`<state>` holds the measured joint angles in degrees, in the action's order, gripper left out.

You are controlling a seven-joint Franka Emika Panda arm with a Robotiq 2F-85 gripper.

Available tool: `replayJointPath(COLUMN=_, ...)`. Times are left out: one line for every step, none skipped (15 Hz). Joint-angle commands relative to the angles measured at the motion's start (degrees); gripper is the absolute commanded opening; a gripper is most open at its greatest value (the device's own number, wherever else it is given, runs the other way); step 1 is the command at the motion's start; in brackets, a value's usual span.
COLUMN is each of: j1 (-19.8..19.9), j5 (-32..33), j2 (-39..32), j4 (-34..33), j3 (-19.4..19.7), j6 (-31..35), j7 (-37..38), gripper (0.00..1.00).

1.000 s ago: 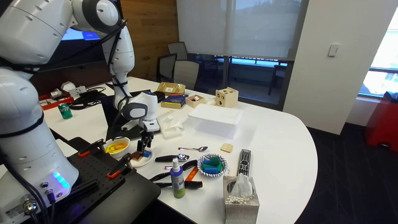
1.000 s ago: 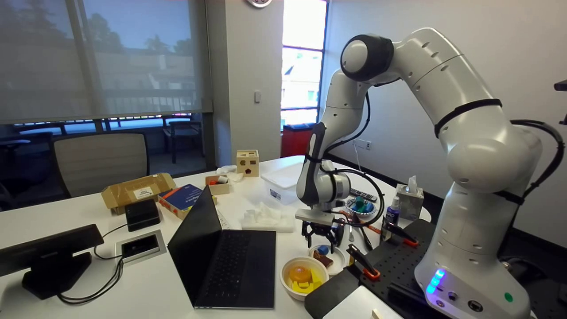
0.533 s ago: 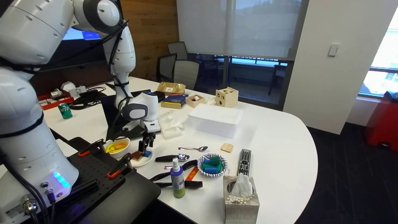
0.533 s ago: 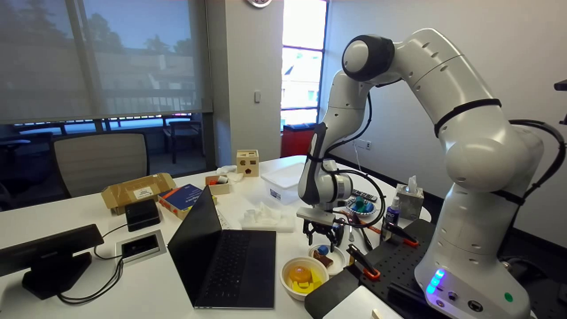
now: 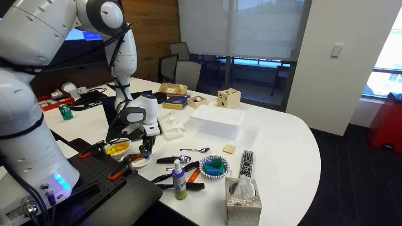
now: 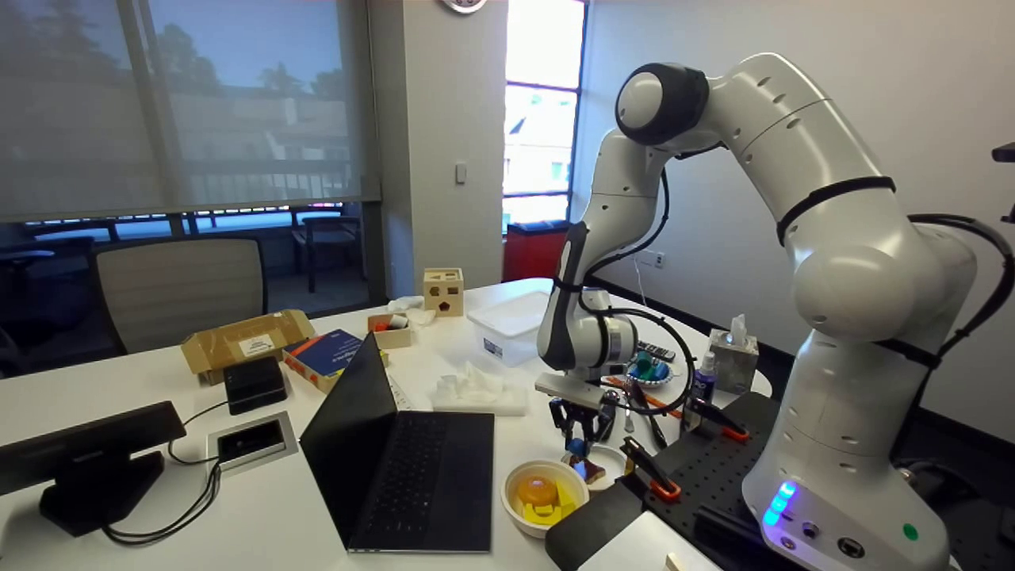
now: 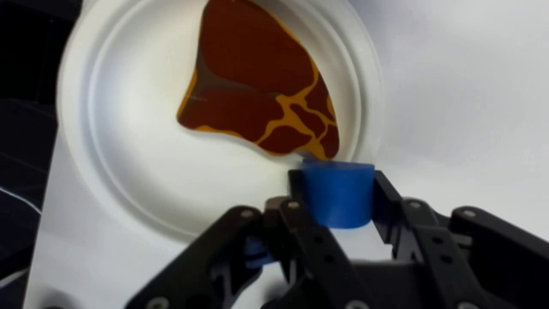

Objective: Pick up the blue block from the white plate and put it in the black and white bowl.

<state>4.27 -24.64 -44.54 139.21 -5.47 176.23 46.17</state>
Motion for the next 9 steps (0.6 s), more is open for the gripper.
replayJointPath(j1=0.8, j5=-1.3, j2=0.3, j4=0.8, j3=-0.7, j6=1.3, j7=-2.0, gripper=0.14)
replayJointPath(j1=0.7, j5=-1.2, j2=0.4, j4=0.8, j3=-0.5, j6=1.1, j7=-2.0, gripper=0.14)
replayJointPath(j1=0.7, j5=-1.2, j2=0.7, j4=0.9, j3=-0.4, j6=1.2, j7=-2.1, gripper=0.14)
replayJointPath(j1=0.8, j5=-1.2, j2=1.0, j4=1.1, j3=-0.5, j6=1.4, j7=-2.2, gripper=0.14)
replayJointPath(j1=1.1, j5=-1.3, j2=2.1, j4=1.8, j3=-0.8, j6=2.2, j7=-2.4, gripper=0.14)
replayJointPath(j1=1.5, j5=-1.3, j2=3.1, j4=2.5, j3=-1.1, j6=3.4, j7=-2.7, gripper=0.14)
replayJointPath(j1=1.8, j5=-1.2, j2=5.2, j4=3.8, j3=-1.3, j6=4.9, j7=-3.1, gripper=0.14)
replayJointPath(j1=2.1, j5=-0.9, j2=6.7, j4=4.8, j3=-1.5, j6=6.0, j7=-4.0, gripper=0.14)
replayJointPath(j1=2.5, j5=-0.6, j2=9.1, j4=6.0, j3=-1.6, j6=6.6, j7=-4.9, gripper=0.14)
